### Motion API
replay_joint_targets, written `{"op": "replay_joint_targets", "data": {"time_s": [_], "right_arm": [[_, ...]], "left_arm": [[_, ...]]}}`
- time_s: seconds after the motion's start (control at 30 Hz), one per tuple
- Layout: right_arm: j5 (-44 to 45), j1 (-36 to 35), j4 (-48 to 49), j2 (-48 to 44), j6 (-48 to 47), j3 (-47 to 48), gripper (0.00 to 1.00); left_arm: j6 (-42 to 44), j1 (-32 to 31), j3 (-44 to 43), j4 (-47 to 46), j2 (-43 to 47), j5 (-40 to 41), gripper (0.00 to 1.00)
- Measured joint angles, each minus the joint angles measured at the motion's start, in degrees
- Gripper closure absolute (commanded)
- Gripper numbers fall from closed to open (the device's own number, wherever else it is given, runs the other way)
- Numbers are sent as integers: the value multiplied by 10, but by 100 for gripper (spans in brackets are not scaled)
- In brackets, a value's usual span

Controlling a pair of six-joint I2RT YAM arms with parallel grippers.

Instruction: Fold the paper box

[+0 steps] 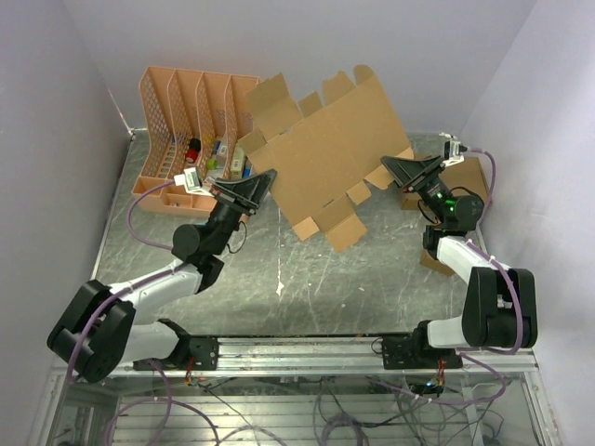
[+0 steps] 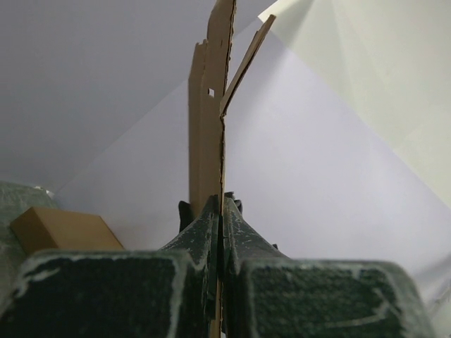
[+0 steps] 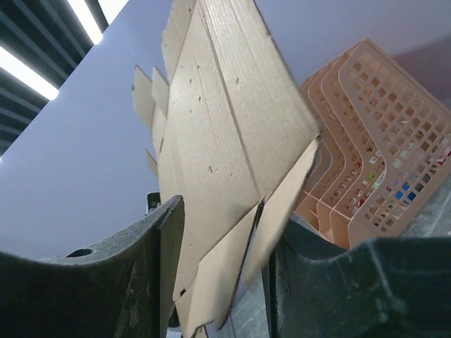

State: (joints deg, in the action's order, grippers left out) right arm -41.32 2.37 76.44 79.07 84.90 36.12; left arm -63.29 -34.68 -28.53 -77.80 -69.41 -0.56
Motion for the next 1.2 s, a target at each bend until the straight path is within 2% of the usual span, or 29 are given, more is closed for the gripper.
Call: {"op": "replay_joint_targets", "data": {"time_s": [0.2,0.4,0.73,0.97,1.2], "right_arm": [[-16,1,12,-3,2,0,56],[-30,2,17,-7,2,1,67],[-65,7,32,-15,-10,3,63],[-93,9,43,-14,-31,3,64],[-106,9,25,-15,-55,5,74]], "left_arm": [[-7,0,3,-14,-29,0,93],[-6,0,6,-17,-31,0,93],[11,10,9,12,-14,-1,93],[29,20,9,42,-9,-6,93],[42,23,8,52,-9,-12,93]]}}
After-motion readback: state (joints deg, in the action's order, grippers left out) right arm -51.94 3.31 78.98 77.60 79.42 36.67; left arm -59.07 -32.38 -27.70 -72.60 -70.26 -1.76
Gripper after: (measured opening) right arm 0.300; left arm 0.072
